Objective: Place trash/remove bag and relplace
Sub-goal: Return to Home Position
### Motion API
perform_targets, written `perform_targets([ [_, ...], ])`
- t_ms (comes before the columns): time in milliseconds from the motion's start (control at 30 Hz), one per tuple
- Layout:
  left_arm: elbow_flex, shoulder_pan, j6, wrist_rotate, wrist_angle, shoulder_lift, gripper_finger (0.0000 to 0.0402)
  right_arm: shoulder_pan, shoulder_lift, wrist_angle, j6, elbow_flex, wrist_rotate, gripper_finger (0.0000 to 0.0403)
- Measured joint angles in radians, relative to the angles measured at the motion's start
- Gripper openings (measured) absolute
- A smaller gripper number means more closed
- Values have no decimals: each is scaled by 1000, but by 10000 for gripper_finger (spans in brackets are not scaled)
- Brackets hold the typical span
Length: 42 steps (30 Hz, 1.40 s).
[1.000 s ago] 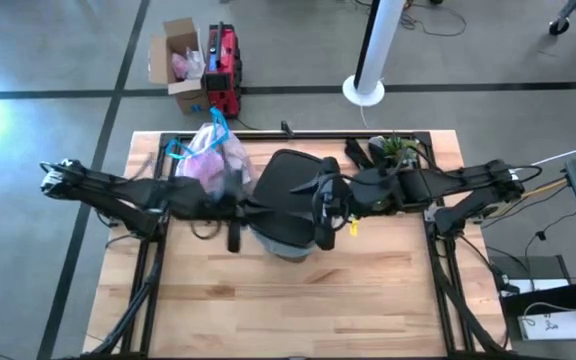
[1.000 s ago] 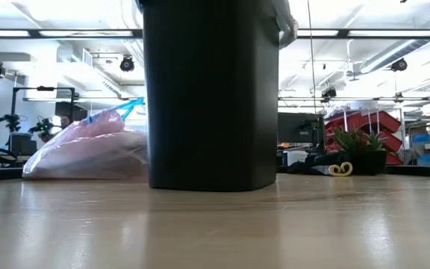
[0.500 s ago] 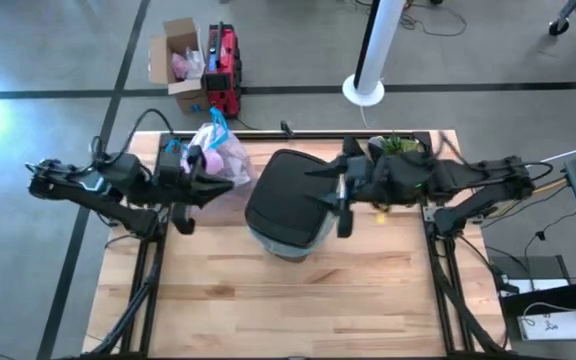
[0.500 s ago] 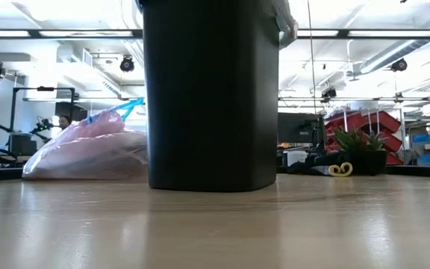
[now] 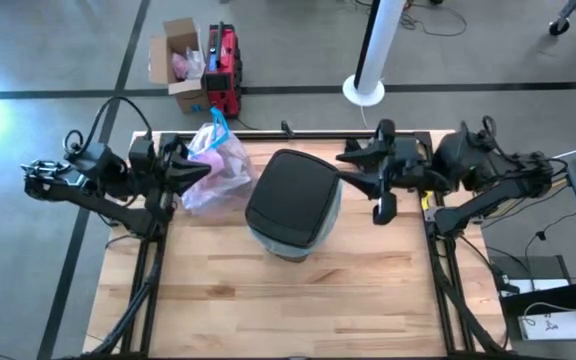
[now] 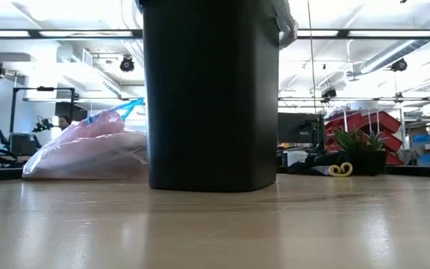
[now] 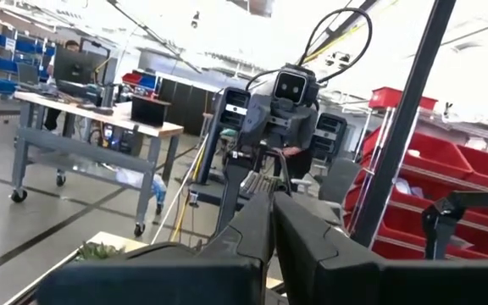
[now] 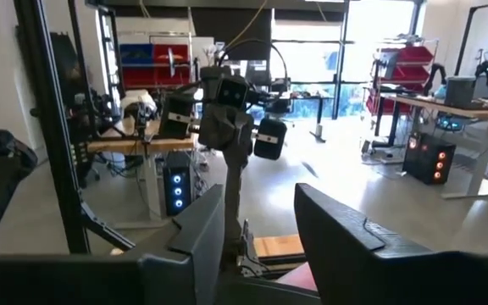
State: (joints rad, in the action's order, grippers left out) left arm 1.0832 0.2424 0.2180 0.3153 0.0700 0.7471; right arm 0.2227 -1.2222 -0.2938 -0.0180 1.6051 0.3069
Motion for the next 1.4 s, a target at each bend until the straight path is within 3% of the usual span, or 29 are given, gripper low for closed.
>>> perform_targets([
  [633,1,0,-21,3,74,-147,4,0,85,-75,-20,-2,-49,37],
  [800,2,0,-134,61,174,-230,4,0,104,-97,-58,-4,-74,21],
  [967,2,0,-129,68,289,-299,4,0,166,-98,-79,-27,-79,4],
  [1167,2,0,-117,68,329,-322,4,0,292,-75,-68,-152,-69,2],
  [1267,2,-1,-38,70,340,-313,4,0,365,-64,-27,-248,-43,1],
  [1400,2,-1,-37,165,351,-303,4,0,465,-62,78,-391,-35,0],
])
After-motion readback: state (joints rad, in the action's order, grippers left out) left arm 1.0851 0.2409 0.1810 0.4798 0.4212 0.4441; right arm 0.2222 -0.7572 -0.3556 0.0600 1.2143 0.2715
